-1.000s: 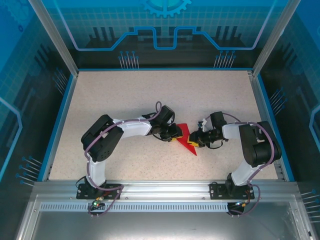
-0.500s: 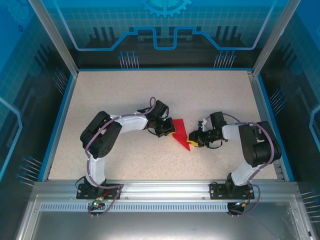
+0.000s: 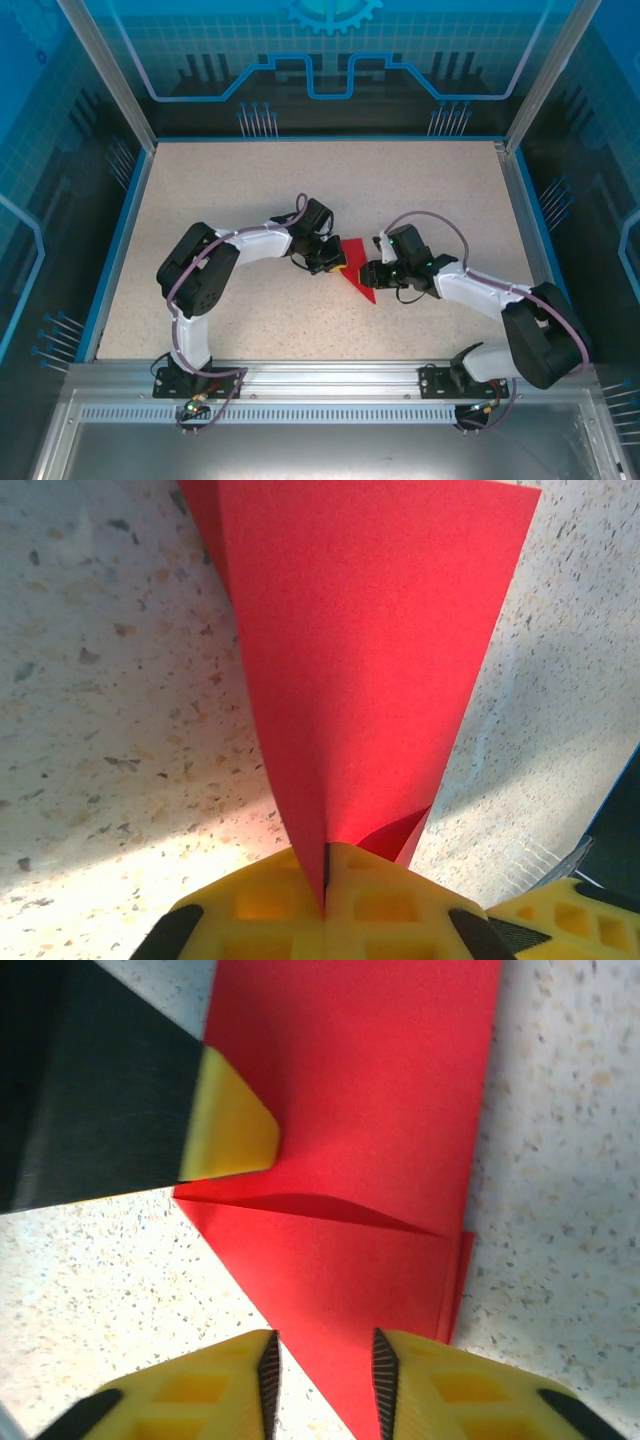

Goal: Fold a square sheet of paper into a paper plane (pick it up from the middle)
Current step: Fold the wing for the fifth time at the center of the table.

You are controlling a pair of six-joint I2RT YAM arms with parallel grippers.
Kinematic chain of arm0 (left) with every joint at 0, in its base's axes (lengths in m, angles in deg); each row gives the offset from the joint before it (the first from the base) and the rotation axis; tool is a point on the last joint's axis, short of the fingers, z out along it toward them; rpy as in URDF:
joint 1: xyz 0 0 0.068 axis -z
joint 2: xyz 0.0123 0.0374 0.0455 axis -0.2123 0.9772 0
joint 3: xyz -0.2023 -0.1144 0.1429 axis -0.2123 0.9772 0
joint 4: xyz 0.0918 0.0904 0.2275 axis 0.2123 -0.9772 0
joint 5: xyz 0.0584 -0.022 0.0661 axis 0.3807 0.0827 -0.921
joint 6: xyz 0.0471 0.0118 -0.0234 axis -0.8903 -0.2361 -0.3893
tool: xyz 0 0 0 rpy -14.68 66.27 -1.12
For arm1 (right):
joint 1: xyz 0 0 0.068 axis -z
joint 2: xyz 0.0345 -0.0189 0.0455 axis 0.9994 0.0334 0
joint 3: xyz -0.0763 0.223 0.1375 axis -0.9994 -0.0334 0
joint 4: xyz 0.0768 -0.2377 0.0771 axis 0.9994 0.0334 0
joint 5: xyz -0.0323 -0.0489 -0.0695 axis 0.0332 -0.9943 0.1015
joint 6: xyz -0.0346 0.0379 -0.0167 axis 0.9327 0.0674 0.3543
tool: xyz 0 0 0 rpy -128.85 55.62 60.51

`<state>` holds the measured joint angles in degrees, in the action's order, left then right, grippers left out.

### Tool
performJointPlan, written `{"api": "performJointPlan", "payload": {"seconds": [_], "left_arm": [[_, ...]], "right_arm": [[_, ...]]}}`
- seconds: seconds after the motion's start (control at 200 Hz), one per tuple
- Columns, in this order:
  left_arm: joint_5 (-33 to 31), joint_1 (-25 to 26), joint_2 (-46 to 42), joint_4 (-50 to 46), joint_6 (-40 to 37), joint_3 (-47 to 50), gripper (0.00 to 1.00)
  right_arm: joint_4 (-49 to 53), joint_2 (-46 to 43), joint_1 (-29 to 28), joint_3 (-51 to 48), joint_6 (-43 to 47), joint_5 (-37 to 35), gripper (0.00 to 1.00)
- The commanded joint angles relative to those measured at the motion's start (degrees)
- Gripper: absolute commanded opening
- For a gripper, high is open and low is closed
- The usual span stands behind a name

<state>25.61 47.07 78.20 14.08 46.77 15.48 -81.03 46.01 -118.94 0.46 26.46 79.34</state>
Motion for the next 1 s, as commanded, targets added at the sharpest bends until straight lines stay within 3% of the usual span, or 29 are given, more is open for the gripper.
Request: {"api": "performJointPlan", "payload": {"seconds": [0.0,0.22,0.42,0.695,0.995], "left_arm": [[2.3,-0.6,-1.5,-3.1,-1.8,-1.3,0.0],[3.7,-1.5,-1.3,-3.1,-1.8,-1.3,0.0],[4.5,-1.5,-0.8,-3.0,-2.0,-1.5,0.0],[4.5,-1.7,-0.9,-2.8,-1.9,-1.4,0.0],[4.9,-1.8,-0.7,-2.8,-2.1,-1.3,0.0]], "right_arm": [[-0.3,-2.4,-5.0,-1.6,7.2,-10.8,0.45],[-0.1,-2.5,-15.1,-0.1,15.9,-20.9,0.54],[2.9,5.4,-21.9,5.2,17.4,-30.6,0.52],[4.4,10.3,-24.8,7.4,16.8,-37.5,0.5],[5.7,13.5,-26.3,8.8,15.2,-40.5,0.34]]}}
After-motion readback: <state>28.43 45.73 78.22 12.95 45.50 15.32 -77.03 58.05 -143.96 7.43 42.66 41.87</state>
